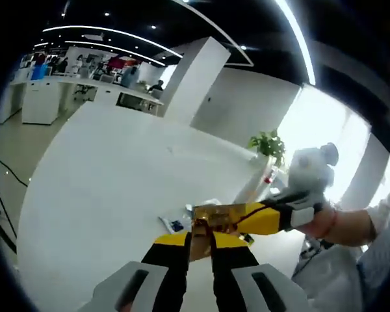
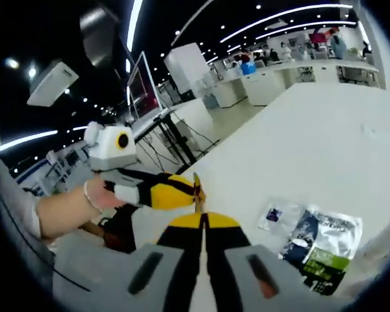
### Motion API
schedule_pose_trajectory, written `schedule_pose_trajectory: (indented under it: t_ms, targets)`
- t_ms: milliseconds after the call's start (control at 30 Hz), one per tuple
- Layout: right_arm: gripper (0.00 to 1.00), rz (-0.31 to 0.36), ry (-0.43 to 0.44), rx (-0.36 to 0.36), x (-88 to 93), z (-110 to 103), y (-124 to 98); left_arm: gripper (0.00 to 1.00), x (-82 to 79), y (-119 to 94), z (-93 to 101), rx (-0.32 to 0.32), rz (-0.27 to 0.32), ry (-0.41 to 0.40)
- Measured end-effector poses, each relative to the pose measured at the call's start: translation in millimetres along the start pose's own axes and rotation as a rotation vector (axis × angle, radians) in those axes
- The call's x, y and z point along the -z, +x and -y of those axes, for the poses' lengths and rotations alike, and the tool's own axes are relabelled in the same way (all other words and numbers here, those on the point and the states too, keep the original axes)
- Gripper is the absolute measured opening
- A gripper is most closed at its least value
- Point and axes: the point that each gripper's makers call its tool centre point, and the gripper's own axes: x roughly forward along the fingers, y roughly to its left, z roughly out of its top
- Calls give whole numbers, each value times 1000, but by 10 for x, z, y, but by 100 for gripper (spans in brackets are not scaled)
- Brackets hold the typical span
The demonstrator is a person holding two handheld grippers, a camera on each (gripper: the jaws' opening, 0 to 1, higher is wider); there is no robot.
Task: Arrange the skincare products in the storage area until every visible bottle or jar stands upright without overlapping.
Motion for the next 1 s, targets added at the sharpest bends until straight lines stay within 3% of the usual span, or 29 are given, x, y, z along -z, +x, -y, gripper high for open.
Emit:
schedule_pose_trajectory:
  t_ms: [167, 267, 300, 367, 400, 500, 700, 800, 900, 1000]
  targets:
    - [1, -12, -3, 32, 108, -25, -36, 13, 56, -129, 188, 11, -8, 16]
    - [1, -26, 10, 27, 127, -51, -55, 8, 162, -155, 247, -7, -63, -22]
    - [1, -29, 4, 32, 130, -66, -59, 4, 226, -168, 232, -42, -97, -42]
    - [1, -38, -17, 42, 139, -93, -64, 5, 275, -172, 215, -101, -121, -145]
    - [1, -38, -28, 51, 142, -97, -67, 5, 271, -167, 214, -140, -119, -229]
    - [1, -31, -31, 75, 141, -91, -83, 6, 278, -157, 206, -221, -99, -367]
    - [1, -1, 65, 142, 216, 40, -150, 5, 243, -27, 261, -264, -45, -210]
    - [1, 2, 82, 162, 272, 91, -158, 4, 274, 46, 282, -248, -21, -75]
    - [1, -15, 84, 186, 341, 127, -143, 2, 321, 85, 228, -274, -59, -96]
    - [1, -13, 92, 194, 358, 165, -146, 2, 316, 121, 212, -285, -55, -39]
